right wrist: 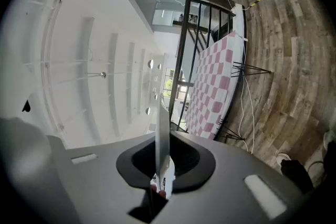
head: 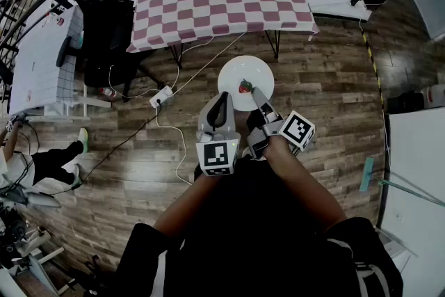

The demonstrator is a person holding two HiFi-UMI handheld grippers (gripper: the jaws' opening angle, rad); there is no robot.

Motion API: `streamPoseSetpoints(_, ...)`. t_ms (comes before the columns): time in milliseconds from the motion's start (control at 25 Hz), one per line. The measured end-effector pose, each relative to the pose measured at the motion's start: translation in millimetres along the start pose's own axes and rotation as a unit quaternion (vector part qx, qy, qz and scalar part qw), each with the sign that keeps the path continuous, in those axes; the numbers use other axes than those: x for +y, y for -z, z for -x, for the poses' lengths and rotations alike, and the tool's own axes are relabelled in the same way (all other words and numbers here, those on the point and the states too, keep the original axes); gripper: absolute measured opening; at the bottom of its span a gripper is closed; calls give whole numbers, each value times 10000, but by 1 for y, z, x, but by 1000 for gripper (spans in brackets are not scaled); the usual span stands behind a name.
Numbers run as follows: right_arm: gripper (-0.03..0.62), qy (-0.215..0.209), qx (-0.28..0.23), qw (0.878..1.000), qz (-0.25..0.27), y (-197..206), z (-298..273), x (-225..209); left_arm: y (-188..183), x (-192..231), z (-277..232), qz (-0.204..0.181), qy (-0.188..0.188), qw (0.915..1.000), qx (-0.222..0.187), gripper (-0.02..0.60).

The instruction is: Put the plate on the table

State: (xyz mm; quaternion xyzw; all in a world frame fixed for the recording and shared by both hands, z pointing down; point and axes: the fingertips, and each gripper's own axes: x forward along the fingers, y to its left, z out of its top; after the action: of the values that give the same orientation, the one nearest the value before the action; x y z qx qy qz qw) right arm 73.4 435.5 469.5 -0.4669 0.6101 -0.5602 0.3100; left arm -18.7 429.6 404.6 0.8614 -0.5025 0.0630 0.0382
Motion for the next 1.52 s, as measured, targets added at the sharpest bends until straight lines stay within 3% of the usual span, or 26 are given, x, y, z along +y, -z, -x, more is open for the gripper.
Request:
streamPoseSetpoints(320, 17, 167, -283, 9994, -115, -21, 20, -9, -3, -11, -3, 20, -162, 9998, -105, 9)
streamPoseSetpoints(680, 17, 193, -306, 9989, -281, -34, 4, -22, 19, -2, -30, 92, -41, 9998, 190, 9)
streamPoseSetpoints(880, 17, 151, -413, 9990, -112, -60, -16, -21, 11, 21, -62, 162, -100, 9997, 131, 9)
streamPoseSetpoints(1040, 17, 198, -483, 9985, -168, -74, -46, -20, -3, 47, -84, -104, -156, 9998, -49, 9)
streamPoseSetpoints(1240, 17, 386, -374, 9985, -101, -85, -84, -18, -2, 86, -115, 158, -304, 9994, 98, 9)
streamPoseSetpoints(1520, 17, 344, -429, 9984, -129, -98, -144, -2, -19, 133, -159, 191, -206, 9996, 43, 9)
